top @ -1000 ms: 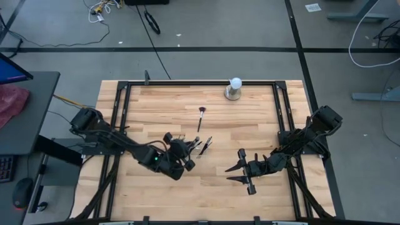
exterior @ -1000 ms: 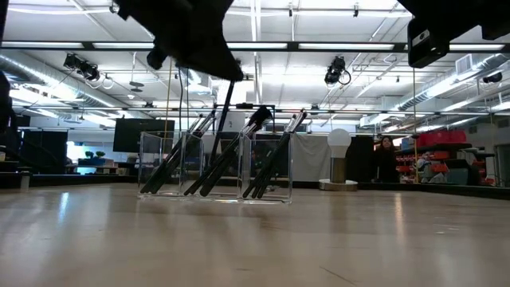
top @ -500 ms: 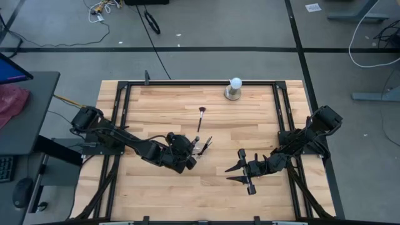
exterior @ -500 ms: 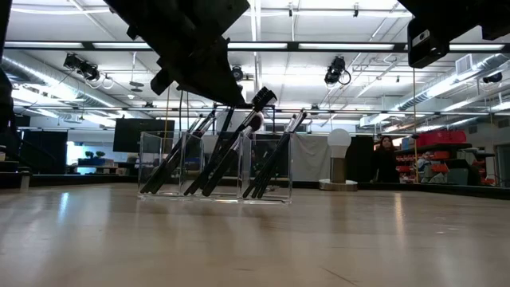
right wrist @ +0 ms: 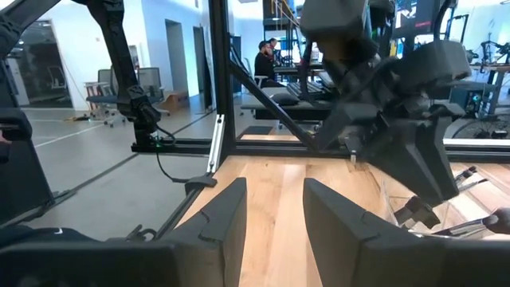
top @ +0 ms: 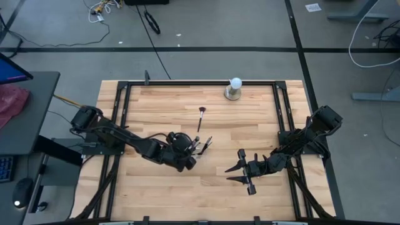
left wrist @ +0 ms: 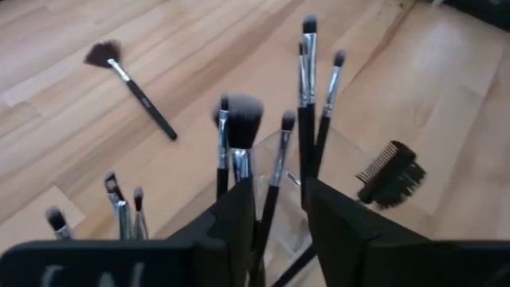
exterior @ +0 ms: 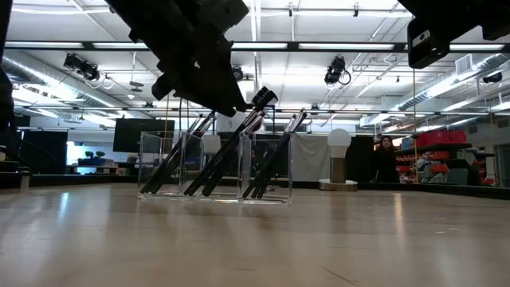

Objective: Put items in baskets/containers
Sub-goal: Put the highlighter brush into the transparent organizer

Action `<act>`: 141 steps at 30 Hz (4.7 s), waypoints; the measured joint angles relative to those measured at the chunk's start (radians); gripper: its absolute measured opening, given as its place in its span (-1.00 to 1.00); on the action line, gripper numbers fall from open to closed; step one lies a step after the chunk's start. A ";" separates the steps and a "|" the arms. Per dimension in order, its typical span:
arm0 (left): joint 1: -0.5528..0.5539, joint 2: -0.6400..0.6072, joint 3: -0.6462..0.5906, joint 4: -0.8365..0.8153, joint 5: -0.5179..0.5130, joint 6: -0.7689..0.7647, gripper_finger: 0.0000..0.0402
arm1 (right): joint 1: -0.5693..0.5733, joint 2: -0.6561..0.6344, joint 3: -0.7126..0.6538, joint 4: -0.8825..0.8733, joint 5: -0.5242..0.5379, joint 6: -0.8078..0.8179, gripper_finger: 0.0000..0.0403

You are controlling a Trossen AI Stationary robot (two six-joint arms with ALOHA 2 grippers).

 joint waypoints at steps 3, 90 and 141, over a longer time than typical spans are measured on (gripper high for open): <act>0.000 -0.026 0.004 -0.001 0.024 0.008 -0.33 | 0.000 0.000 0.000 -0.009 0.000 0.009 -0.38; 0.478 -0.342 -0.672 0.850 0.387 0.550 -0.57 | -0.860 0.455 0.632 -1.036 -0.060 0.707 0.19; 0.338 -0.342 -0.672 0.871 0.386 0.552 -0.57 | -0.842 0.389 0.384 -0.865 -0.142 0.287 -0.93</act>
